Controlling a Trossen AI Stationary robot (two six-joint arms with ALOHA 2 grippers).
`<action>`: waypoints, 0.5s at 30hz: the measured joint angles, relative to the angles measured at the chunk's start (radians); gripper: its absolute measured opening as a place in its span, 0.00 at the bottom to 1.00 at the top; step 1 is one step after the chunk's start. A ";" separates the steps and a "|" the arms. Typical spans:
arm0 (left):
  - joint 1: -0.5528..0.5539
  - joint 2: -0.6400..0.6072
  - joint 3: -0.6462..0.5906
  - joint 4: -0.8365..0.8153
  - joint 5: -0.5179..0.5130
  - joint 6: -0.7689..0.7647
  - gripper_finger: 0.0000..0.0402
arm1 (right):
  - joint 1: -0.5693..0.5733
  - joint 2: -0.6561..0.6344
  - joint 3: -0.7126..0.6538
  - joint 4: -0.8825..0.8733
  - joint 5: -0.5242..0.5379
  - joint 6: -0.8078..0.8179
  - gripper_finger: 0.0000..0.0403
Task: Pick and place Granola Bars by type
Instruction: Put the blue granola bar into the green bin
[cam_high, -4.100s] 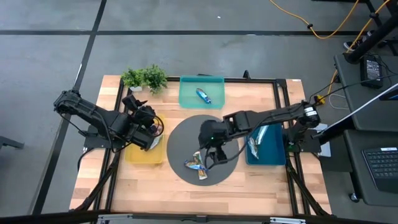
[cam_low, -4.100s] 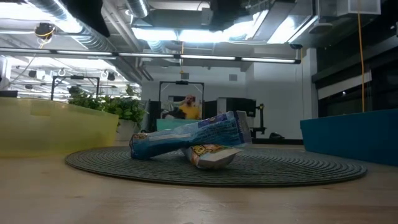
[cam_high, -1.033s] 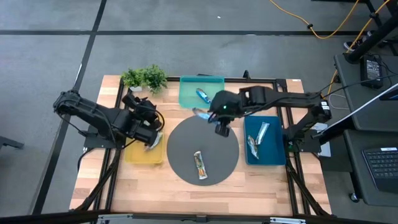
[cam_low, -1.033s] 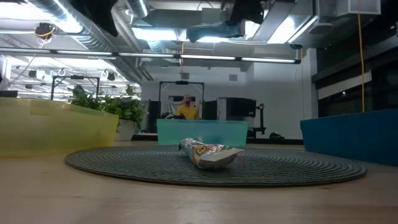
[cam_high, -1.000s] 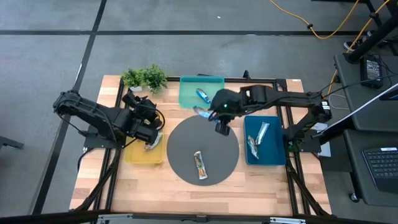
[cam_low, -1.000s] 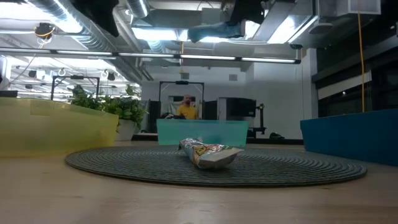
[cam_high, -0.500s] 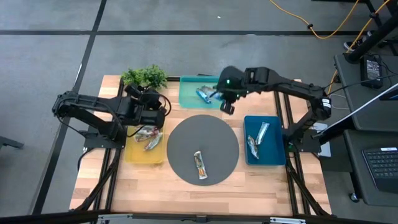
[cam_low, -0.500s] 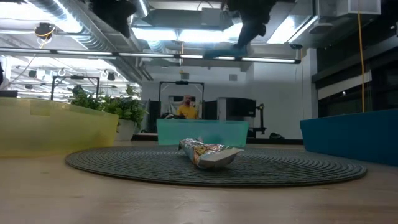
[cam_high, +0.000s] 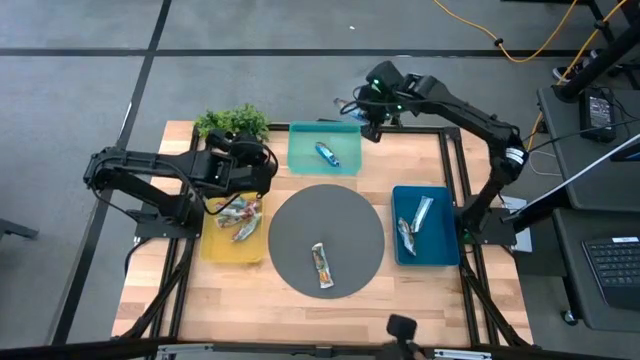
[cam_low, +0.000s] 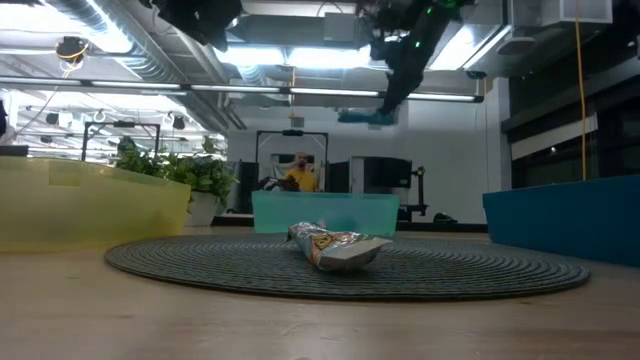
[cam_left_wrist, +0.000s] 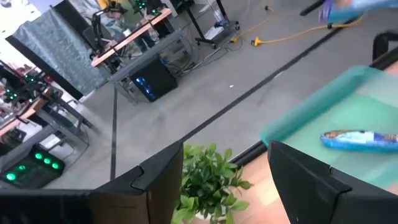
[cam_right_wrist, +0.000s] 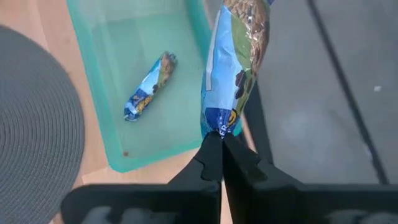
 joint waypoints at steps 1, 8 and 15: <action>0.003 0.000 0.000 0.010 0.000 0.001 0.56 | -0.008 0.017 0.000 0.003 -0.016 -0.008 0.02; 0.024 0.000 0.000 0.024 0.000 -0.001 0.56 | -0.019 0.150 0.000 0.009 -0.050 -0.024 0.02; 0.042 0.000 0.000 0.024 0.000 -0.001 0.56 | -0.018 0.251 0.000 0.045 -0.122 -0.023 0.02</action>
